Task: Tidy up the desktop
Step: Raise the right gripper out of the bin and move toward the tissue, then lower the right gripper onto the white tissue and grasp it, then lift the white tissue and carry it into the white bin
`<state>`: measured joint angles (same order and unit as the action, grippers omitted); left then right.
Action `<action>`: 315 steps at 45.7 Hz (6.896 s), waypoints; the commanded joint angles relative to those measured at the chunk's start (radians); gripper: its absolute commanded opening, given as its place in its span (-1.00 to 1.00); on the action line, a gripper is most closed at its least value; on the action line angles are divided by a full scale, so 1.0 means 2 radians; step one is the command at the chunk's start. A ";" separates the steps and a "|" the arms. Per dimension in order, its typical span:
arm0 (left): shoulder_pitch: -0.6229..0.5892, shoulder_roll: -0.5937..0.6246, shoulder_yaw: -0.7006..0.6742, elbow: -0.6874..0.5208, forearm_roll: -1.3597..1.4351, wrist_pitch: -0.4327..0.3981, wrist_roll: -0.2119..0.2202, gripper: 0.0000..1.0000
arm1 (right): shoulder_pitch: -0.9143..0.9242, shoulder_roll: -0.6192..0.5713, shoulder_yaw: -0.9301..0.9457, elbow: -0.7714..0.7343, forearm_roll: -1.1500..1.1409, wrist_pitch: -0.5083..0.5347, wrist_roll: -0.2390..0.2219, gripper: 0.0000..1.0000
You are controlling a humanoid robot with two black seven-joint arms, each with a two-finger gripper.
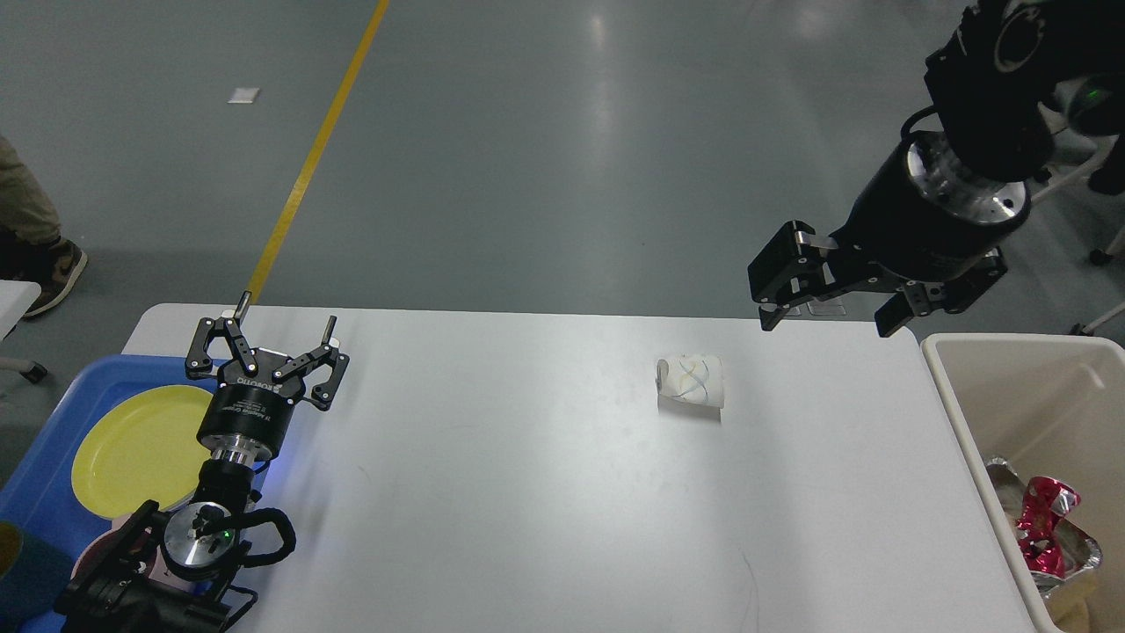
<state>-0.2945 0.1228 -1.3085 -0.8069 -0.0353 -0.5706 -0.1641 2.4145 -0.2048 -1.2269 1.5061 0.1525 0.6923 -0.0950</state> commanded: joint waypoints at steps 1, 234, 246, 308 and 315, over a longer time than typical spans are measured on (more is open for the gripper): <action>0.000 0.000 0.000 0.000 0.000 0.000 0.000 0.93 | -0.094 0.000 0.027 -0.058 0.040 -0.059 0.000 1.00; 0.000 0.000 0.000 0.000 0.000 0.000 0.000 0.93 | -0.729 0.083 0.475 -0.598 0.208 -0.315 -0.075 -1.00; 0.000 0.000 0.000 0.000 0.000 0.000 0.000 0.93 | -0.668 -0.013 0.461 -0.440 0.164 -0.325 -0.109 -1.00; 0.000 0.000 0.000 0.000 0.000 0.000 0.000 0.93 | 0.127 -0.071 -0.047 0.120 -0.026 0.063 0.015 -1.00; 0.000 0.000 0.000 0.000 0.000 0.000 0.000 0.93 | 0.129 -0.072 -0.048 0.120 -0.025 0.068 0.014 -1.00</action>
<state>-0.2938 0.1230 -1.3085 -0.8069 -0.0353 -0.5706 -0.1641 2.6681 -0.3457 -1.3213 1.7449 0.1019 0.8220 -0.0658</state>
